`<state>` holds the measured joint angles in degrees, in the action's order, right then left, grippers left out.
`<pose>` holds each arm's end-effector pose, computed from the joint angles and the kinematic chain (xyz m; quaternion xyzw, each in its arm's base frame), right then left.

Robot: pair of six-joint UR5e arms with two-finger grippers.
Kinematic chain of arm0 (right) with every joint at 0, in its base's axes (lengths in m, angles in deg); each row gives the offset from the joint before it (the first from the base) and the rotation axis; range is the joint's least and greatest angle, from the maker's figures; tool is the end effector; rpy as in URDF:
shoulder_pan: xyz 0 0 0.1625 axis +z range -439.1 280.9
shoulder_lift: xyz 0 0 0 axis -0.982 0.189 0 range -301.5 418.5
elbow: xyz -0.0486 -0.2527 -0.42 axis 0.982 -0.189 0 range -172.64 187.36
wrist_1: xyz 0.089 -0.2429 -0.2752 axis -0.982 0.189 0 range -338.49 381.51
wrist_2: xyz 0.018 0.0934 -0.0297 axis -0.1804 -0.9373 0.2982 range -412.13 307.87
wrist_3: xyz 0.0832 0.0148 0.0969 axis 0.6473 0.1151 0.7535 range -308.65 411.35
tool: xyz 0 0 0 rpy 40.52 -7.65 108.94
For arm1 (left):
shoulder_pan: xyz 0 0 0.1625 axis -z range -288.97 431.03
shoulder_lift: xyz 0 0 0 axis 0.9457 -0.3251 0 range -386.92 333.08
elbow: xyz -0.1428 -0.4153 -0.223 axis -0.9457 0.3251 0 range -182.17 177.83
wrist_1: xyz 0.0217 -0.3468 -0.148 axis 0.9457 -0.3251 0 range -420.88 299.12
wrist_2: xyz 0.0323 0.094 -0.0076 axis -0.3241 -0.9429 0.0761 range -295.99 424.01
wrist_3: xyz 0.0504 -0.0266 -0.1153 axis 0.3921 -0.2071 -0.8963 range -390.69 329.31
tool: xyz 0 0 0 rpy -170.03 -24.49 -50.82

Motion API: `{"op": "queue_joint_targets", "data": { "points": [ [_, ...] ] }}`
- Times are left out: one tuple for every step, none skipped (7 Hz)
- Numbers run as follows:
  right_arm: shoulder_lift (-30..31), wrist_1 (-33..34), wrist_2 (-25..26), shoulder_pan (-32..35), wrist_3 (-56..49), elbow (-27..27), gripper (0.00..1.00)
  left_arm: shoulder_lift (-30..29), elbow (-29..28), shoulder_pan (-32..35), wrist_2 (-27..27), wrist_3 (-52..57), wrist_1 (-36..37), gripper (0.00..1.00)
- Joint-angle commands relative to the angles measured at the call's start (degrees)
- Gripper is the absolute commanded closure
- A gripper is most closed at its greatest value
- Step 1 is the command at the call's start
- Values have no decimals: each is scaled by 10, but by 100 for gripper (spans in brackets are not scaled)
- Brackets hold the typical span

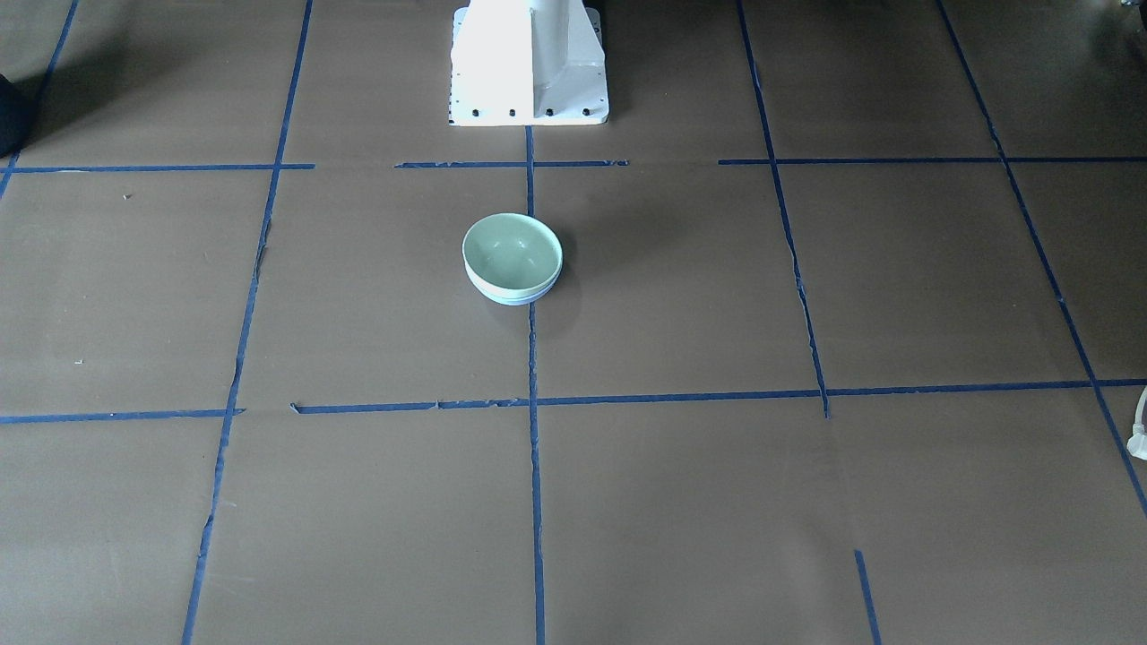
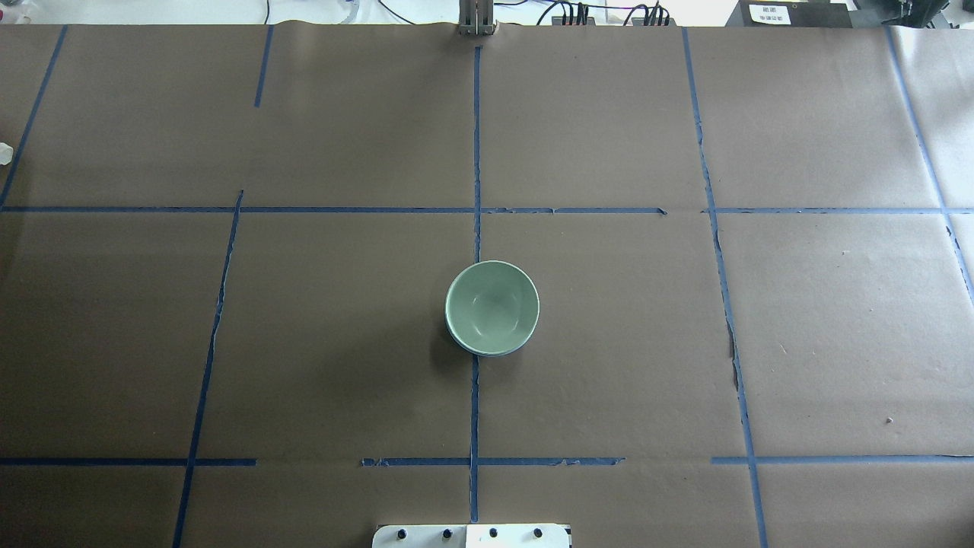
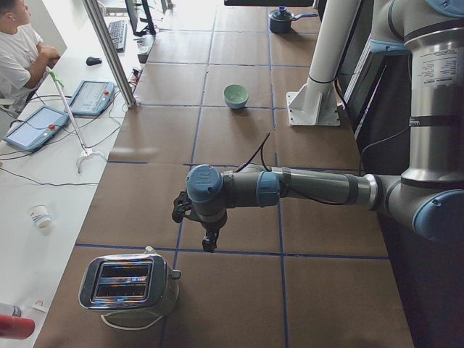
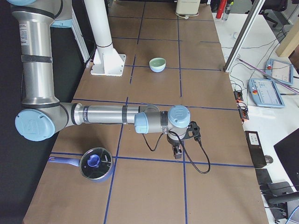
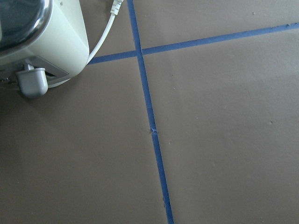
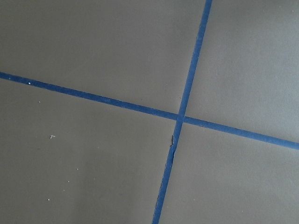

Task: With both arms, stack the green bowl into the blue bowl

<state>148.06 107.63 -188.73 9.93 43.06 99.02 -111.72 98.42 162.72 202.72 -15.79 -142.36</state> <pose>0.0321 -0.4659 0.7196 0.0731 -0.3911 -0.0945 0.9125 -0.0485 -0.4008 0.7101 0.0348 0.4115 0.0935 0.9059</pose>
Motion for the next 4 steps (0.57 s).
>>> {"op": "queue_joint_targets", "data": {
  "points": [
    [0,-1,0,1,-1,0,0,-2,0,0,-1,1,-1,0],
    [0,-1,0,1,-1,0,0,-2,0,0,-1,1,-2,0],
    [1,-1,0,1,-1,0,0,-2,0,-1,-1,1,-2,0],
    [0,-1,1,1,-1,-1,0,-5,2,-1,-11,1,-2,0]
  ]
}}
